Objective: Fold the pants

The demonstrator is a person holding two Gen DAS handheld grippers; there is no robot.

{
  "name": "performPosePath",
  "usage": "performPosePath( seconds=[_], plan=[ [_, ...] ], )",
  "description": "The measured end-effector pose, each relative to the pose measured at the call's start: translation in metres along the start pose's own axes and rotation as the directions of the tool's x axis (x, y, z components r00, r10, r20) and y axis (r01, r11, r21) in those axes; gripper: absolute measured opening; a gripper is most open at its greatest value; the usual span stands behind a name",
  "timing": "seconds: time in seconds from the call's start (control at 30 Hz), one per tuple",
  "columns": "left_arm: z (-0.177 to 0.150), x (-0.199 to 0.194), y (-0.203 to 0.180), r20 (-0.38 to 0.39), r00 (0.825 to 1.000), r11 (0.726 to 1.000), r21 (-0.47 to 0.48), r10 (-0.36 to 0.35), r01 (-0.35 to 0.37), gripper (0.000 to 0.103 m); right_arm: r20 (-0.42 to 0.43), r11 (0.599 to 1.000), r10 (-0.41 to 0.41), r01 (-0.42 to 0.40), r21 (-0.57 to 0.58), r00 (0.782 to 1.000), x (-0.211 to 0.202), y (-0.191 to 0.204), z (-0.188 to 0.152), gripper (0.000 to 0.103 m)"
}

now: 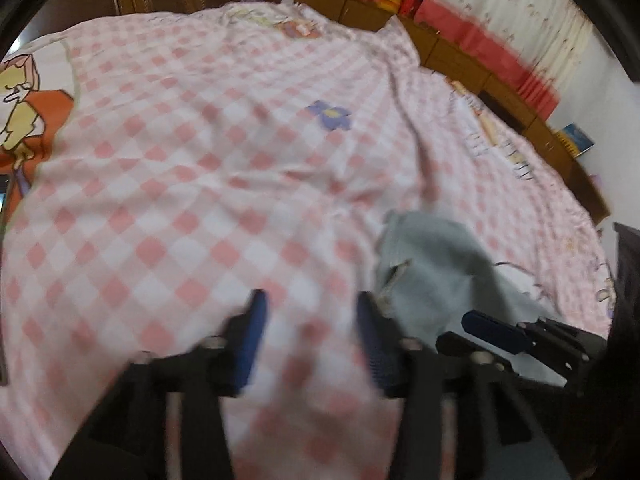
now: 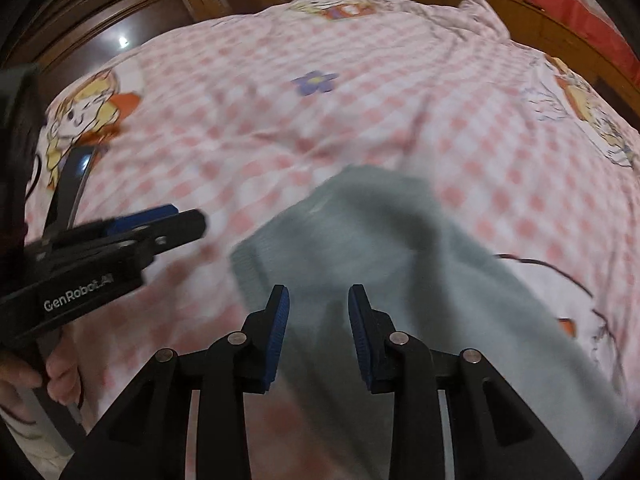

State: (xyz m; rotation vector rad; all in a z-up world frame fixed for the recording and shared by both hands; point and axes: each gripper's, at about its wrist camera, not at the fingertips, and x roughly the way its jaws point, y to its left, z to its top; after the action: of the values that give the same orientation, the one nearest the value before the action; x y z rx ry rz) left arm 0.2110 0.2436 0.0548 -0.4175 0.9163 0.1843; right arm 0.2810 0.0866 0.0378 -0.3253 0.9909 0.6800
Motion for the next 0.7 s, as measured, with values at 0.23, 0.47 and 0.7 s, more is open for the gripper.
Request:
performPosePath(
  seconds=[0.23,0.47,0.7],
  plan=[
    [0.002,-0.004,0.018,-0.015,0.999,0.998,-0.051,-0.029,0.029,0.052,0.012,0.992,-0.109,0.109,-0.066,0.994,0.025,0.027,0.006,0.031],
    [0.002,-0.004,0.018,-0.018,0.999,0.997,-0.071,-0.044,0.043,0.052,-0.041,0.997,-0.070,0.069,-0.031,0.997,0.039,0.021,0.006,0.031],
    [0.001,-0.001,0.018,-0.028,0.999,0.998,-0.064,-0.032,0.030,0.052,-0.067,0.995,-0.087,0.090,0.051,0.994,0.048,0.015,0.006,0.025]
  ],
)
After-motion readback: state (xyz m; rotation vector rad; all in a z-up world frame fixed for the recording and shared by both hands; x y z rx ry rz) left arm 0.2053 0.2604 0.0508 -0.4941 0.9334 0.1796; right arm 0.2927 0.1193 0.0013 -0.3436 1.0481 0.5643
